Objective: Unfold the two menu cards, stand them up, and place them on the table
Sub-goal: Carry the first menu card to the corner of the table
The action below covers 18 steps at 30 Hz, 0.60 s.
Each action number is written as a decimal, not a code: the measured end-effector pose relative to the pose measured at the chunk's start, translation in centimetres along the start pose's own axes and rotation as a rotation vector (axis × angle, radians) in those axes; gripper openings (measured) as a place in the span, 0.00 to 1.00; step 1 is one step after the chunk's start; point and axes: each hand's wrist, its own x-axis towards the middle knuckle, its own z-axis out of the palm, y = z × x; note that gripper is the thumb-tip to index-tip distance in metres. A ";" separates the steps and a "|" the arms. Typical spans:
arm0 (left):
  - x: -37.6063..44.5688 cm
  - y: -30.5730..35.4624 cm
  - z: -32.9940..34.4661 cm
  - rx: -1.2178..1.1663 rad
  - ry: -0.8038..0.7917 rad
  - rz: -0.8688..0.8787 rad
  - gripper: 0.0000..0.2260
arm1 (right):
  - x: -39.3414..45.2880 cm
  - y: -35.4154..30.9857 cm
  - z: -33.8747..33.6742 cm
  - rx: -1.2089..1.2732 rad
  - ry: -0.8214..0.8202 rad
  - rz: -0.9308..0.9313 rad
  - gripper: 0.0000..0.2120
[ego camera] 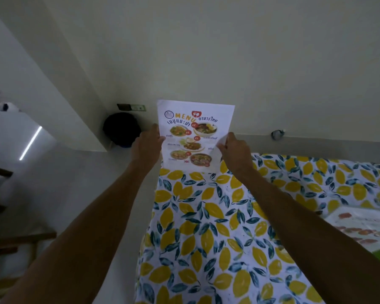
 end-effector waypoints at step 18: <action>1.9 -1.5 2.9 -0.183 -0.056 -0.030 0.10 | 1.9 0.6 2.7 0.127 0.031 0.028 0.15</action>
